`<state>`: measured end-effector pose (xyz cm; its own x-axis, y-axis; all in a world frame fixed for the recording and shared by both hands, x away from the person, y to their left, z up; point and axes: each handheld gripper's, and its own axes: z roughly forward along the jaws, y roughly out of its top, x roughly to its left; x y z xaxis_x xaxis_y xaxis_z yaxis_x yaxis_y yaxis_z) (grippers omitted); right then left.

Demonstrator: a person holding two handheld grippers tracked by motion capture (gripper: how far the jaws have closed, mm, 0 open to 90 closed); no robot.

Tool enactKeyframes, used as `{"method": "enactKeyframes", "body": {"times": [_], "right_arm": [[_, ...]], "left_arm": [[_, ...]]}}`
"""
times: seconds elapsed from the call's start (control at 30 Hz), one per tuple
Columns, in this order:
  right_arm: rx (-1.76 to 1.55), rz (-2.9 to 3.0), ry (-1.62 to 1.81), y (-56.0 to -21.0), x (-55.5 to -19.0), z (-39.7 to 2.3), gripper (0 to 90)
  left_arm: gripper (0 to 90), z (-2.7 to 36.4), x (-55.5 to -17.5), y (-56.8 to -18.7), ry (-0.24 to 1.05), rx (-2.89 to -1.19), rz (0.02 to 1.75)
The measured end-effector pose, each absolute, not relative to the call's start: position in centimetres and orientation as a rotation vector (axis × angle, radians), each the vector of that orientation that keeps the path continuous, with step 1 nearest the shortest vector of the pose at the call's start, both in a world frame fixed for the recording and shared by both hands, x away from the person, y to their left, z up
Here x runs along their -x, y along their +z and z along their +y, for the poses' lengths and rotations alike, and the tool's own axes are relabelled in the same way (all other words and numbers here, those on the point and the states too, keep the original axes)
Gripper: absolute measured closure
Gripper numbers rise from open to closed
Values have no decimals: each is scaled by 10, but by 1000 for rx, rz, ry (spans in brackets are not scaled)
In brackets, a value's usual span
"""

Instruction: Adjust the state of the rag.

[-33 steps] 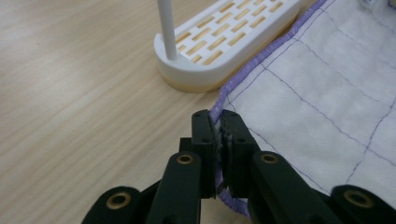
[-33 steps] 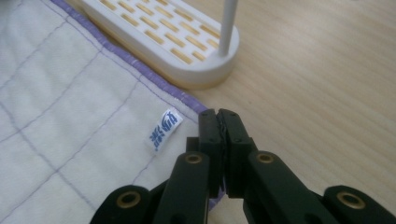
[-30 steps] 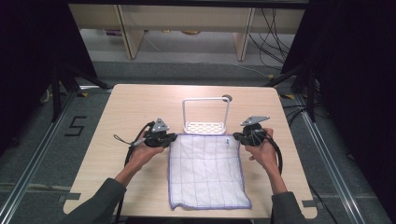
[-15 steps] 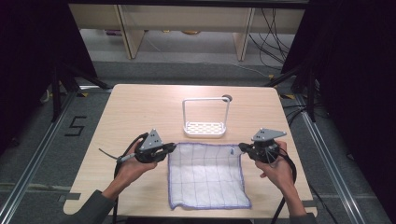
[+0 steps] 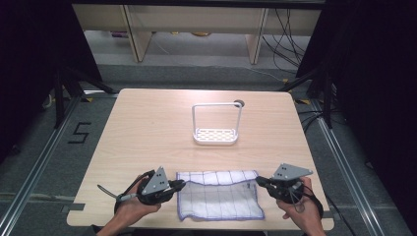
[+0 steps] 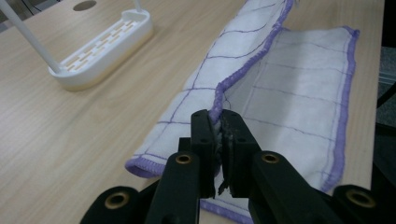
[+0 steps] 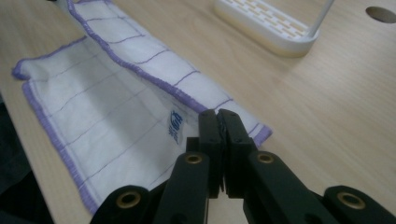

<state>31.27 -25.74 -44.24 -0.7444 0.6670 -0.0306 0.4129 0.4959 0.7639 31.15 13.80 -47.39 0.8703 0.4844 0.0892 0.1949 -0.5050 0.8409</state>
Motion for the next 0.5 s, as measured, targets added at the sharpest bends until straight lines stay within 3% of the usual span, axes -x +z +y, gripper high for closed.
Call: {"method": "enactKeyframes", "body": {"times": [0.5], "right_arm": [[-834,2476,1038,-453,-273,-254,888]], "left_arm": [[823,139,-278,-489,351,-2156,438]]}}
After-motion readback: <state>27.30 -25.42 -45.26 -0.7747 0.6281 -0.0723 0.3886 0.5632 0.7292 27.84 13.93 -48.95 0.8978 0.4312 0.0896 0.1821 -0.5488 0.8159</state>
